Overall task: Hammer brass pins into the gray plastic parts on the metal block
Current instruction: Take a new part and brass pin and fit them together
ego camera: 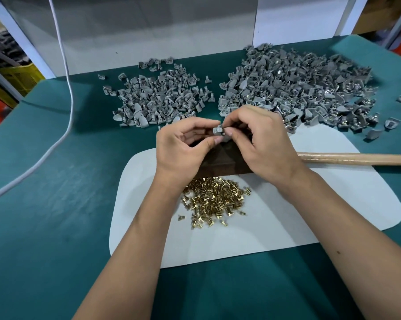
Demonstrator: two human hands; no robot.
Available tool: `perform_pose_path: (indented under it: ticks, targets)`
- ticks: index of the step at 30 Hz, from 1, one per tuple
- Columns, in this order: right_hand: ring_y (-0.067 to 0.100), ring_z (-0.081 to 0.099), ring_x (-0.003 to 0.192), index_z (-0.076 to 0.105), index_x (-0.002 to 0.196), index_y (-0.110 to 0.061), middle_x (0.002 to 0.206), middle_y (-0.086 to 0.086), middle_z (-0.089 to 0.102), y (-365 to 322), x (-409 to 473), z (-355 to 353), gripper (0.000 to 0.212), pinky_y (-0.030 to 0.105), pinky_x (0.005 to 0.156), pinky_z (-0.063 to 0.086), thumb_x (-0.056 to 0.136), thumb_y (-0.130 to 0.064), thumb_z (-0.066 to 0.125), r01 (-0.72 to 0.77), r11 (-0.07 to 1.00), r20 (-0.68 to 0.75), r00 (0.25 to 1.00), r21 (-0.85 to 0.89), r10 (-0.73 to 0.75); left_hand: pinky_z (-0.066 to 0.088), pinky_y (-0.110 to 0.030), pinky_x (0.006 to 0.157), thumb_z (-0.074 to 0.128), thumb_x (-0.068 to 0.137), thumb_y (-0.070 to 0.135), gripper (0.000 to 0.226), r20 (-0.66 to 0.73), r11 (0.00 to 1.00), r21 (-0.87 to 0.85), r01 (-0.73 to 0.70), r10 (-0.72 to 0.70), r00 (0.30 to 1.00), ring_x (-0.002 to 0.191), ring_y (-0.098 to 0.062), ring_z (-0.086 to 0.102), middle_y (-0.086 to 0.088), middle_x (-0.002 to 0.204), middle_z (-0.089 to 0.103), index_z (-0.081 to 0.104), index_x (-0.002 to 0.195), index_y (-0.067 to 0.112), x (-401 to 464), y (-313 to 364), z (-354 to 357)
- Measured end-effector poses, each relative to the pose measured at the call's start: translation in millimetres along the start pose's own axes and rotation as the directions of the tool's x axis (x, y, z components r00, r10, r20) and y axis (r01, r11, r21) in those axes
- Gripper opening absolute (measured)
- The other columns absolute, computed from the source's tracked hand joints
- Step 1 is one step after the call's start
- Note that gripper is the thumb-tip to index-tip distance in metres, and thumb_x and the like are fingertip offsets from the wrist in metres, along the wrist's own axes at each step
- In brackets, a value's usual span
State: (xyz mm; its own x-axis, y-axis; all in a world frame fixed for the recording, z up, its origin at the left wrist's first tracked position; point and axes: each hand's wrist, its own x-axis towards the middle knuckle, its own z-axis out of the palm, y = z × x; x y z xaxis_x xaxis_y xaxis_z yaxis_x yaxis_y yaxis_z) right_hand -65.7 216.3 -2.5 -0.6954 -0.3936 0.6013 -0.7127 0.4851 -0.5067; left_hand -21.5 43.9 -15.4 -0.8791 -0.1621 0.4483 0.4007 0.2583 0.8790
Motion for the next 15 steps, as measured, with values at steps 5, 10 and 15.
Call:
perform_pose_path:
  ticks: [5,10,15]
  targets:
    - [0.010,0.058,0.085,0.071,0.096,-0.007,0.092,0.000,0.068,-2.6,-0.7,-0.5,0.005,0.011,0.080,0.041,0.091,-0.007,0.068,0.016,1.000,-0.007,1.000,-0.003,-0.016,0.060,-0.029,0.086,0.083,0.078,-0.006,0.029,-0.009,1.000,-0.007,-0.022,0.022,1.000,0.088,-0.019,0.077,-0.010,0.095,0.077,0.075,0.105,0.000,-1.6,1.9,0.3]
    - [0.009,0.060,0.082,0.073,0.093,-0.008,0.089,0.000,0.070,-6.4,1.0,-4.2,0.004,0.009,0.078,0.041,0.091,-0.009,0.070,0.024,1.000,-0.051,0.998,-0.006,-0.024,0.063,-0.037,0.084,0.083,0.078,-0.005,0.029,0.015,0.998,-0.053,-0.043,0.044,0.999,0.085,-0.025,0.077,-0.013,0.093,0.077,0.074,0.105,0.003,-1.4,6.1,0.4]
    - [0.007,0.061,0.080,0.074,0.092,-0.010,0.087,-0.004,0.070,-10.1,0.3,-4.0,0.003,0.007,0.076,0.040,0.090,-0.011,0.072,-0.022,1.000,-0.041,0.999,0.019,0.023,0.063,-0.039,0.083,0.082,0.076,-0.006,0.037,0.007,0.994,-0.105,-0.017,0.017,1.000,0.084,-0.027,0.076,-0.016,0.095,0.077,0.072,0.110,0.002,-1.3,5.0,-1.4]
